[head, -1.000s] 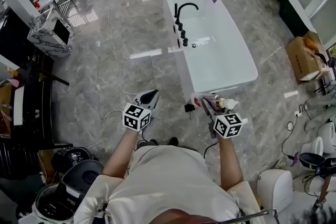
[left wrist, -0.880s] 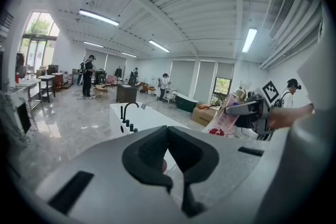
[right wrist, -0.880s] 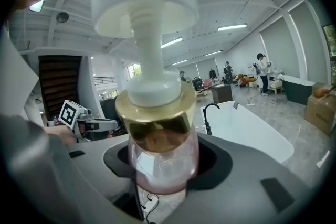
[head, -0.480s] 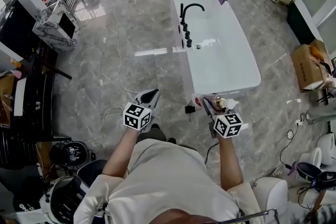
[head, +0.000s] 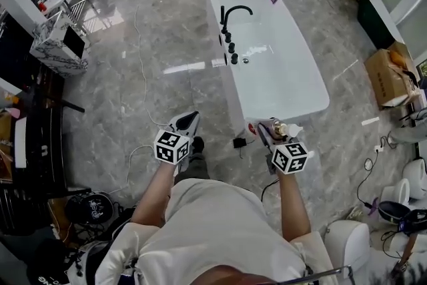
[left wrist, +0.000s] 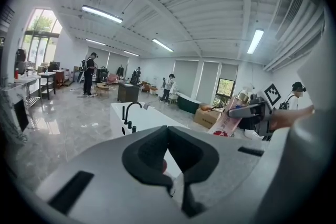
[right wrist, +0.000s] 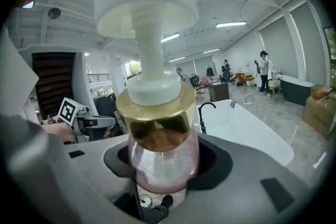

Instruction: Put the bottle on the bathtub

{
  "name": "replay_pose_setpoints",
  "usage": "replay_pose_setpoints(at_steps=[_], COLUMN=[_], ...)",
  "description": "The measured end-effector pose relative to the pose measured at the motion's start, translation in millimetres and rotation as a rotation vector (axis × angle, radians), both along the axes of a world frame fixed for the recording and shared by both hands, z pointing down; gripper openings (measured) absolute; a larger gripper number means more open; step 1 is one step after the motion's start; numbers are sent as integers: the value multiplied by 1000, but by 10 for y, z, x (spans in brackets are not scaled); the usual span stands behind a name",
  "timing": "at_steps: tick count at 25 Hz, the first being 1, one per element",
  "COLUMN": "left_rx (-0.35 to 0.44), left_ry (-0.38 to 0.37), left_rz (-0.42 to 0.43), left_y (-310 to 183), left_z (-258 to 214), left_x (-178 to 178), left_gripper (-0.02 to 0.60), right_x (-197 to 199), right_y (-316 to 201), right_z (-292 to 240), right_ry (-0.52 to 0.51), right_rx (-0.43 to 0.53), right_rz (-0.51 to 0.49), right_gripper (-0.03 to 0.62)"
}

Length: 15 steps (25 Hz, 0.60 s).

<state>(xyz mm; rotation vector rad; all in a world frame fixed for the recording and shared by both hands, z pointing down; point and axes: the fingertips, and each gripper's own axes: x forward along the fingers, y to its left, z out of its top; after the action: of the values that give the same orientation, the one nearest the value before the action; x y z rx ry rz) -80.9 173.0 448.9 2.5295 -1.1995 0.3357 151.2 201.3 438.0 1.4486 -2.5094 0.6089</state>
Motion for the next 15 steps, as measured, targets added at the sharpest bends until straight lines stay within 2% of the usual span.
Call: replay_pose_setpoints(at_steps=[15], left_rx=[-62], left_ry=[-10], left_rz=[117], left_y=[-1933], left_z=[232], left_x=[-352], left_gripper=[8], right_x=[-346], right_y=[-1600], right_z=[169], right_ry=[21], right_rx=[-47], right_rz=[131], right_gripper=[235])
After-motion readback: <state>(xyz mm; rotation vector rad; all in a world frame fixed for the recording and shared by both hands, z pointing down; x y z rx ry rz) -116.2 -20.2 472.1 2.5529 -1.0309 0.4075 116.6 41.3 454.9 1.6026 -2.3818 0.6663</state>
